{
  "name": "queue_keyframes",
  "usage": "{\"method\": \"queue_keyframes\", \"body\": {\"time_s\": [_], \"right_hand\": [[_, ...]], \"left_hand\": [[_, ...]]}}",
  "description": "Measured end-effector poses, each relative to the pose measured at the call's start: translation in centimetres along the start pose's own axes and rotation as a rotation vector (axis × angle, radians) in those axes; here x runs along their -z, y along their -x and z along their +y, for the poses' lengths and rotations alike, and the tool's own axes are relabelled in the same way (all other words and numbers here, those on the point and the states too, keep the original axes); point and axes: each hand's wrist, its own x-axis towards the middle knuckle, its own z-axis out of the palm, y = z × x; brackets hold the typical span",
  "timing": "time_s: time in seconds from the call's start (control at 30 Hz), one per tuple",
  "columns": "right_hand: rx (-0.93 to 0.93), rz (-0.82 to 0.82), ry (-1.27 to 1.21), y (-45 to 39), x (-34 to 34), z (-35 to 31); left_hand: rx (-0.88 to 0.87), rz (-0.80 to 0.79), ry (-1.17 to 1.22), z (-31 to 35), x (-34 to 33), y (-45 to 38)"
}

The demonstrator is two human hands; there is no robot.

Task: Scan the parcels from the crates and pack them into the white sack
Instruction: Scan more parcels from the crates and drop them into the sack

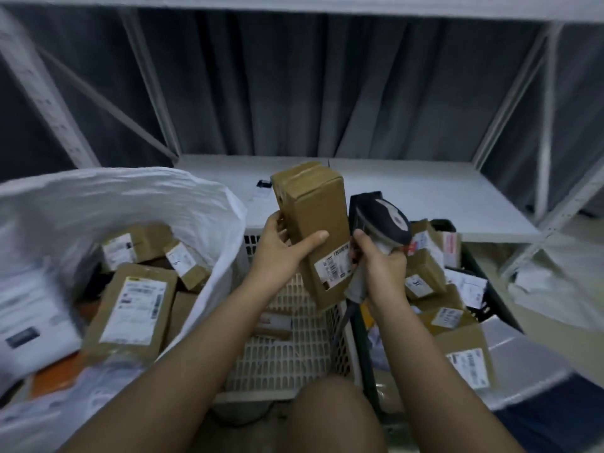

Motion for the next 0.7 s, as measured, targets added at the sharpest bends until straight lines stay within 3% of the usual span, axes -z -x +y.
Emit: {"method": "queue_keyframes", "body": {"time_s": [0.2,0.43,0.57,0.7], "right_hand": [[0.023,-0.127,-0.017,8.4,-1.7,-4.1],[0.235,-0.497,0.118,17.0,-6.2,-8.3],[0.293,-0.524,0.004,20.9,-8.8,-9.9],[0.286,-0.595,0.003,23.7,-11.5,-9.7]], "left_hand": [[-0.068,0.156,0.095,7.6,7.3,7.6],[-0.150,0.124,-0.137,12.8,18.4,14.4],[-0.182,0.159,-0.322,14.5,23.2,18.0],[-0.212,0.202,-0.821,15.0,26.5,20.0]]}}
